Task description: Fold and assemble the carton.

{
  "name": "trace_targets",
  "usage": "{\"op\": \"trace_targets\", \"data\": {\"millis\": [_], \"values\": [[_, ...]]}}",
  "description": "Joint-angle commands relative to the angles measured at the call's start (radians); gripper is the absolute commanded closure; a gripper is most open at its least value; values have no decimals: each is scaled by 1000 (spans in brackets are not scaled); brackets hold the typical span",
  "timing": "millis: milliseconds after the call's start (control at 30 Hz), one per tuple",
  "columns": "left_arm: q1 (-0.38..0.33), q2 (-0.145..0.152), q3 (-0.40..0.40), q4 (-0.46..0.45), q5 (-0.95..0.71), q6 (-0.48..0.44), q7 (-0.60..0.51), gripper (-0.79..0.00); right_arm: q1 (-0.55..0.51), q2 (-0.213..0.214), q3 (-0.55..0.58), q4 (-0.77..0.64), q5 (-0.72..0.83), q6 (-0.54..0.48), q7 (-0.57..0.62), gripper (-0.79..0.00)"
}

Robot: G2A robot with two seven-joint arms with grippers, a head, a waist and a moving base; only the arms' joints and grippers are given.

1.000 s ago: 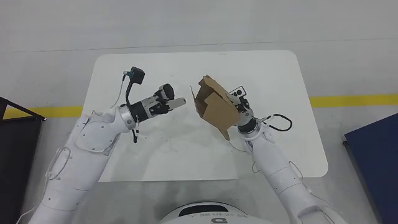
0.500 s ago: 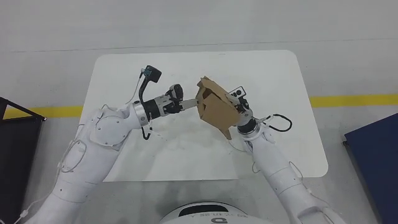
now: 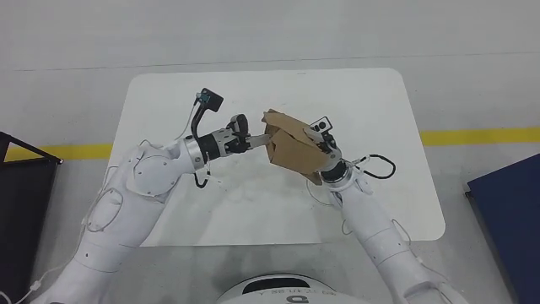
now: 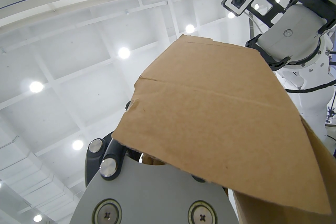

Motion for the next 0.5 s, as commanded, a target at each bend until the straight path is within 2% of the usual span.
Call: {"op": "trace_targets", "data": {"millis": [0, 467], "values": [[1, 0, 1, -3, 8, 4, 3, -785, 0, -1, -2, 0, 1, 2, -1, 0], [-7, -4, 11, -3, 37, 16, 15, -785, 2, -6, -16, -6, -12, 1, -5, 0]]}}
